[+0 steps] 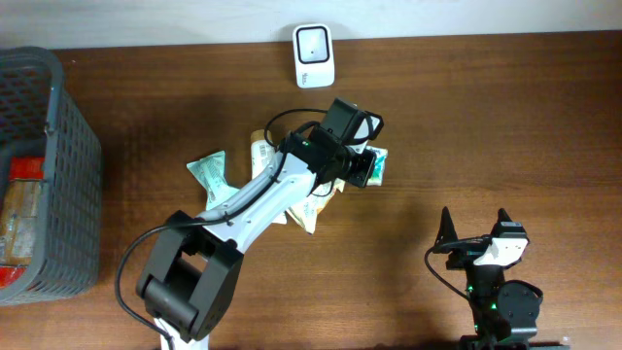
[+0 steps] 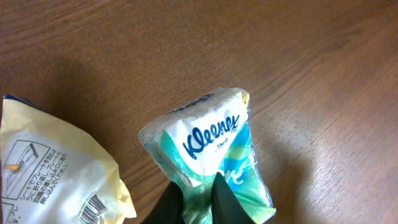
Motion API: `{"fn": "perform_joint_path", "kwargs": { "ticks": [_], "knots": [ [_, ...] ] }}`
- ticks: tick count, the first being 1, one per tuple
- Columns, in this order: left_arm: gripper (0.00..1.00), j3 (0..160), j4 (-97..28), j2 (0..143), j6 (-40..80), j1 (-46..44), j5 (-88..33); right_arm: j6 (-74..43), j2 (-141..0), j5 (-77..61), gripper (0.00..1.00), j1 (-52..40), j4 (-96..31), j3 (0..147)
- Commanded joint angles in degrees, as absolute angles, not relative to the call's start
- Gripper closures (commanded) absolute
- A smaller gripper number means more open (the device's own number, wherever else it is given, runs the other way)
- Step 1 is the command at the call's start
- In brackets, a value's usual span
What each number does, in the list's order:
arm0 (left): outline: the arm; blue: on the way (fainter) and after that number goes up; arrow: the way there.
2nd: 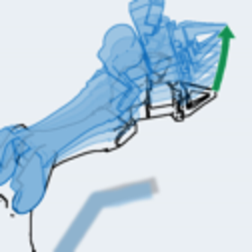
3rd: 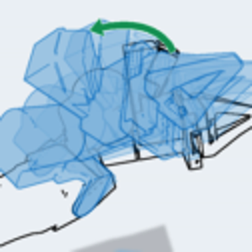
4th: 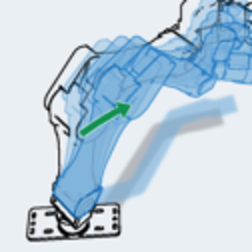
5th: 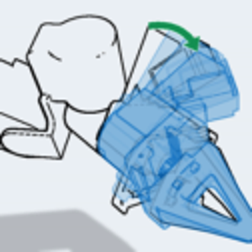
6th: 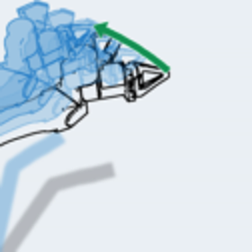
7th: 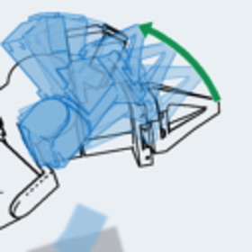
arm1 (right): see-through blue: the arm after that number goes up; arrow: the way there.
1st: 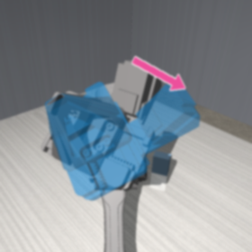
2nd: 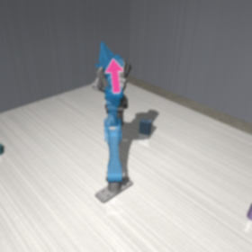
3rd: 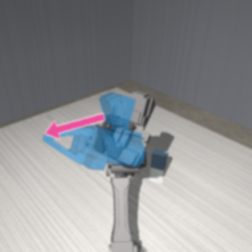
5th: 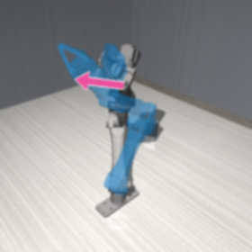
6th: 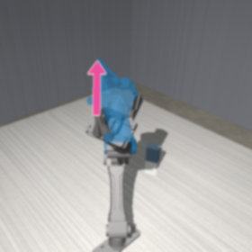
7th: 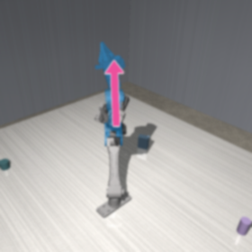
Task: Scan the item barcode
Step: 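Pick the small green box from basket with left gripper, place right of bag, then pick the orange snack bar package from basket with left gripper, place on table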
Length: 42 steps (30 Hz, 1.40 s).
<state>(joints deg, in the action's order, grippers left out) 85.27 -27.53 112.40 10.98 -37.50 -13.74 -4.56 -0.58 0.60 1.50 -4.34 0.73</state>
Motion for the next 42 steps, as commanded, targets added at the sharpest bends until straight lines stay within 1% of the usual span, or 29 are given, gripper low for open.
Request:
{"fn": "perform_joint_path", "kwargs": {
  "ticks": [1,3,4,6,7,10,11,13,14,17,20,24,29,31,32,34,37,39,41,42],
  "knots": [
    [0.55,85.2,-27.2,112.6,11.3,-37.8,-14.2,-4.7,-0.3,0.7,0.01,1.6,-4.6,0.3],
    [0.03,85.2,-27.3,112.6,11.3,-37.7,-14.2,-4.7,-0.3,0.7,0.01,1.6,-4.6,0.3],
    [0.01,85.4,-27.5,112.4,11.3,-37.6,-13.6,-4.7,-0.3,0.7,0.01,1.6,-4.6,0.3],
    [0.01,87.8,-31.4,110.0,11.2,-35.3,-7.9,-4.7,-0.3,0.7,0.01,1.6,-4.6,0.3],
    [0.01,90.6,-35.6,106.5,10.3,-32.4,-4.3,-4.7,-0.3,0.7,0.01,1.6,-4.6,0.3],
    [0.01,96.9,-43.5,94.7,4.7,-23.0,-1.6,-4.7,-0.3,0.7,0.01,1.6,-4.6,0.3],
    [0.01,98.1,-44.7,90.2,3.3,-19.2,-1.6,-4.7,-0.3,0.7,0.01,1.6,-4.6,0.3],
    [0.01,98.3,-46.6,80.6,3.0,-8.6,4.4,-4.7,-0.3,0.7,0.01,1.6,-4.6,0.3],
    [0.01,98.3,-48.2,76.3,4.4,-0.6,5.4,-4.7,-0.3,0.7,0.01,1.6,-4.6,0.3],
    [0.01,98.3,-51.7,73.4,5.1,14.3,5.9,-4.7,-0.3,0.7,0.01,1.6,-4.6,0.3],
    [0.01,98.2,-55.2,73.9,4.4,22.6,5.9,-4.7,-0.3,0.7,0.01,1.6,-4.6,0.3],
    [0.01,98.2,-58.8,73.9,4.2,25.8,6.5,-4.7,-0.3,0.7,0.01,1.6,-4.6,0.3],
    [0.01,98.2,-59.2,73.9,4.2,25.8,7.4,-4.7,-0.3,0.7,0.01,1.6,-4.6,0.3],
    [0.01,98.2,-59.2,73.9,4.2,25.8,11.4,-4.7,-0.3,0.7,0.01,1.6,-4.6,0.3],
    [0.01,98.2,-59.0,74.5,4.2,25.8,16.5,-4.7,-0.3,0.7,0.01,1.6,-4.6,0.3],
    [0.01,98.2,-59.0,76.1,4.2,25.8,20.6,-4.7,-0.3,0.7,0.01,1.6,-4.6,0.3],
    [0.01,98.2,-59.0,80.8,0.9,26.2,20.8,-4.7,-0.3,0.7,0.01,1.6,-4.6,0.3],
    [0.01,98.2,-58.3,83.4,-0.3,28.2,19.8,-4.7,-0.3,0.7,0.01,1.6,-4.6,0.3],
    [0.01,98.2,-55.1,84.8,-4.3,33.4,11.5,-4.7,-0.3,0.7,0.01,1.6,-4.6,0.3],
    [0.01,98.2,-53.6,85.1,-6.0,35.2,10.6,-4.7,-0.3,0.7,0.01,1.6,-4.6,0.3]
  ]
}}
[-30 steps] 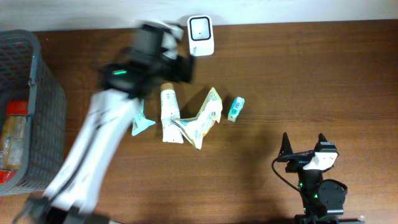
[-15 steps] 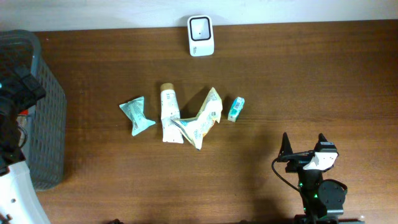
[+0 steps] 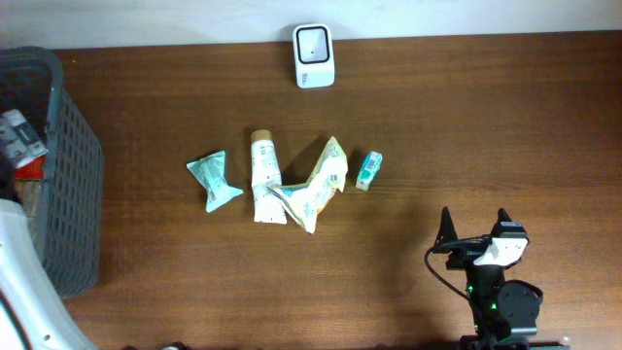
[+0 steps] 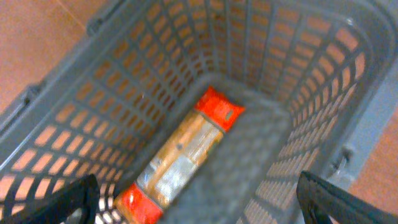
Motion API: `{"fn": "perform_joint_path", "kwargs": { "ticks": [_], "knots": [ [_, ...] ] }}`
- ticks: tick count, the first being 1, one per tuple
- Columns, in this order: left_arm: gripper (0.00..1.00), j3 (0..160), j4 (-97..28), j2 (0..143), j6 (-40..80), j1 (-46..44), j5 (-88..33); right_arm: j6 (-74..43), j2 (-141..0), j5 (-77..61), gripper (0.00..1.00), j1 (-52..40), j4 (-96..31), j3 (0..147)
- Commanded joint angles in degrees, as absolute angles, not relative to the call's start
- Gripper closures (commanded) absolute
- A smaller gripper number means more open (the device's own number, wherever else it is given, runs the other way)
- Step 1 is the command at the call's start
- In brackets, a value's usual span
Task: Scan the item barcode
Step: 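Pick the orange snack bar package from basket with left gripper, place on table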
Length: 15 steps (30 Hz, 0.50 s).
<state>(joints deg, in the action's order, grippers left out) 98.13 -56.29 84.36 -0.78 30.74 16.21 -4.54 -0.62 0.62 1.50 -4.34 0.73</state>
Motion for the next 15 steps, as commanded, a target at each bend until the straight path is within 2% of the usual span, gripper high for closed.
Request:
{"fn": "perform_joint_path", "kwargs": {
  "ticks": [1,5,9,15],
  "knots": [
    [0.01,98.2,-52.0,85.9,-8.2,37.1,10.3,-4.7,-0.3,0.7,0.01,1.6,-4.6,0.3],
    [0.00,98.2,-50.4,96.8,-16.3,43.5,6.9,-4.7,-0.3,0.7,0.01,1.6,-4.6,0.3],
    [0.02,97.4,-50.5,108.3,-23.3,44.1,0.1,-4.7,-0.3,0.7,0.01,1.6,-4.6,0.3],
    [0.00,97.4,-47.5,119.1,-25.7,46.3,1.2,-4.7,-0.3,0.7,0.01,1.6,-4.6,0.3]
  ]
}}
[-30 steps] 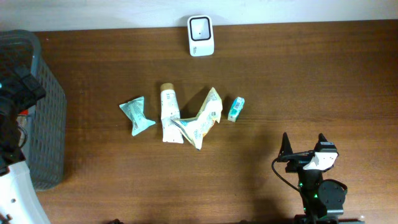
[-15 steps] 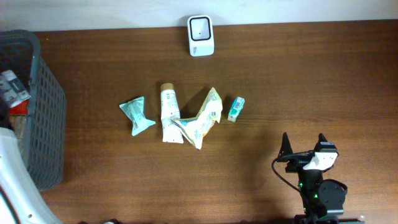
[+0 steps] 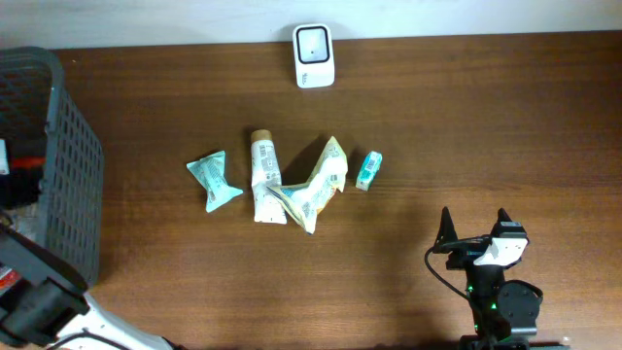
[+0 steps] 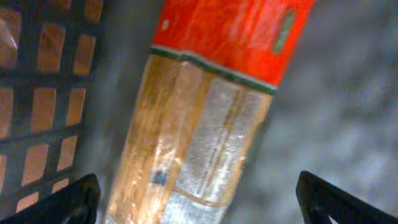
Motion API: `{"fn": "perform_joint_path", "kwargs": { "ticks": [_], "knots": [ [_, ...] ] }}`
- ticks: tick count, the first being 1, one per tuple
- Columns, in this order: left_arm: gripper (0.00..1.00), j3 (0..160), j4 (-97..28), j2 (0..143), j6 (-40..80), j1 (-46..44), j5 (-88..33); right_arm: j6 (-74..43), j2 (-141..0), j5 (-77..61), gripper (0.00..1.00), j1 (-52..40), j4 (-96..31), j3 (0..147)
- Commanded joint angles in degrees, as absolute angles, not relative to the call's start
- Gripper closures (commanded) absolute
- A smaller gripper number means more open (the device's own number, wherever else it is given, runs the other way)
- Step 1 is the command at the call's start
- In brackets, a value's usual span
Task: Scan the item barcode
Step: 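Pick the orange snack bar package from basket with left gripper, place on table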
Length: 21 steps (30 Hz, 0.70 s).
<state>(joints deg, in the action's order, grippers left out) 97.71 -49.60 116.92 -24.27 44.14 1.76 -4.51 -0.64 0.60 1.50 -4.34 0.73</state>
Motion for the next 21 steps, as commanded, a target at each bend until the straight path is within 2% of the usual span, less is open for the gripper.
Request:
{"fn": "perform_joint_path", "kwargs": {
  "ticks": [1,7,9,10,11,12,13,17,18,21],
  "knots": [
    [0.00,97.4,-46.4,120.3,-28.1,47.2,1.2,-4.7,-0.3,0.7,0.01,1.6,-4.6,0.3],
    [0.01,97.4,-45.5,127.1,-30.9,48.5,-1.0,-4.7,-0.3,0.7,0.01,1.6,-4.6,0.3],
    [0.08,97.4,-45.7,128.0,-31.4,48.4,-3.7,-4.7,-0.3,0.7,0.01,1.6,-4.6,0.3],
    [0.14,97.4,-46.0,128.7,-31.4,48.4,-3.7,-4.7,-0.3,0.7,0.01,1.6,-4.6,0.3],
    [0.29,97.4,-46.4,129.5,-31.4,48.4,-3.7,-4.7,-0.3,0.7,0.01,1.6,-4.6,0.3],
    [0.66,97.4,-47.2,129.7,-31.4,48.4,-3.7,-4.7,-0.3,0.7,0.01,1.6,-4.6,0.3],
    [0.83,97.5,-47.6,129.6,-31.4,48.4,-3.4,-4.7,-0.3,0.7,0.01,1.6,-4.6,0.3],
    [1.00,99.8,-49.4,128.7,-28.5,48.3,-1.8,-4.7,-0.3,0.7,0.01,1.6,-4.6,0.3],
    [1.00,101.9,-50.3,127.7,-25.5,48.1,-2.4,-4.7,-0.3,0.7,0.01,1.6,-4.6,0.3],
    [1.00,113.7,-54.4,119.8,-13.0,48.1,-14.5,-4.7,-0.3,0.7,0.01,1.6,-4.6,0.3]
  ]
}}
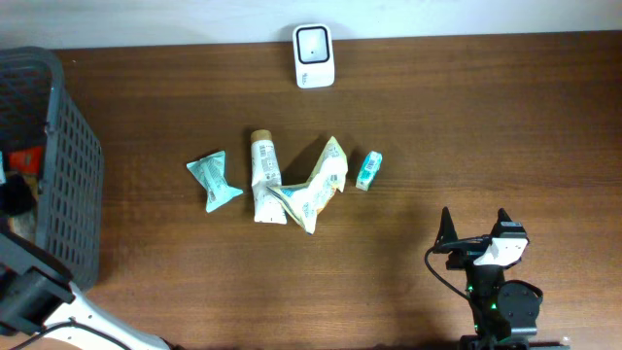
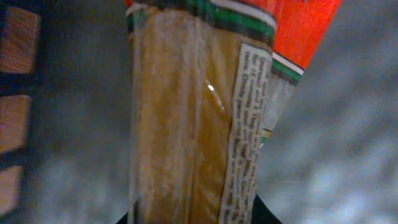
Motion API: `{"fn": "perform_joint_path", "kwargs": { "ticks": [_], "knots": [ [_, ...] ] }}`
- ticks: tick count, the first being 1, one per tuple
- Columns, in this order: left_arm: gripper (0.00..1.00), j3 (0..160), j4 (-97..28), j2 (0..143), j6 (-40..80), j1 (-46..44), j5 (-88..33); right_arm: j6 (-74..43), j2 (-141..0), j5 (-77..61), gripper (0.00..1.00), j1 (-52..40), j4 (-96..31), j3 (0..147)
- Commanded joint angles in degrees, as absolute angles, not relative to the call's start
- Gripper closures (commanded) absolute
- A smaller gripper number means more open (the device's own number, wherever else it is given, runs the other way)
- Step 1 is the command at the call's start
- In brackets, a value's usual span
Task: Scan the item barcode
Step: 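Pick the orange snack bar package from basket with left gripper, place on table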
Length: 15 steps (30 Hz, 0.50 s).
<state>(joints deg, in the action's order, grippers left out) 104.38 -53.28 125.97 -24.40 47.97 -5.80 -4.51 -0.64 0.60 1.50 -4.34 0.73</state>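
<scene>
Inside the grey basket (image 1: 68, 146) at the far left lies a long clear packet (image 2: 186, 112) of golden strands with a red end (image 1: 24, 157) and a printed label strip. My left gripper (image 2: 198, 219) is down in the basket, its black fingertips (image 2: 127, 219) pressed against both sides of the packet. Seen from overhead, the left gripper (image 1: 15, 194) is a dark shape inside the basket. The white scanner (image 1: 314, 55) stands at the table's back edge. At the front right my right gripper (image 1: 476, 231) rests open and empty.
Mid-table lie a green tissue pack (image 1: 214, 180), a cream tube (image 1: 263, 175), a yellow bag (image 1: 316, 185) and a small Kleenex pack (image 1: 368, 169). The basket's lattice walls surround the left gripper.
My left gripper has gone lower onto the packet in the basket. Its fingers, wide apart before, now sit against the packet's two sides. The right arm has not moved.
My left gripper was shut on the Kleenex pack at mid-table. Then the pack lay on the table and the gripper was open over the basket. Then it hung close above the packet, and now it is shut on it.
</scene>
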Motion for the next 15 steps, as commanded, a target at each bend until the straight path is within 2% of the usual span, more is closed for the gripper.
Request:
{"fn": "perform_joint_path", "kwargs": {
  "ticks": [1,6,8,9,12,15],
  "knots": [
    [1.00,117.8,-55.2,116.1,-11.1,48.1,-16.8,-4.7,-0.3,0.7,0.02,1.6,-4.6,0.3],
    [1.00,126.5,-51.0,97.9,-8.2,46.6,-31.9,-4.7,-0.3,0.7,0.01,1.6,-4.6,0.3],
    [1.00,126.5,-51.9,89.3,-8.2,39.8,-32.2,-4.7,-0.3,0.7,0.01,1.6,-4.6,0.3],
    [1.00,126.5,-53.0,86.6,-8.2,32.9,-32.1,-4.7,-0.3,0.7,0.01,1.6,-4.6,0.3],
    [1.00,126.4,-60.2,87.8,-4.7,18.1,-21.1,-4.7,-0.3,0.7,0.01,1.6,-4.6,0.3],
    [1.00,126.0,-71.5,96.2,-2.7,6.7,-9.8,-4.7,-0.3,0.7,0.01,1.6,-4.6,0.3]
  ]
}}
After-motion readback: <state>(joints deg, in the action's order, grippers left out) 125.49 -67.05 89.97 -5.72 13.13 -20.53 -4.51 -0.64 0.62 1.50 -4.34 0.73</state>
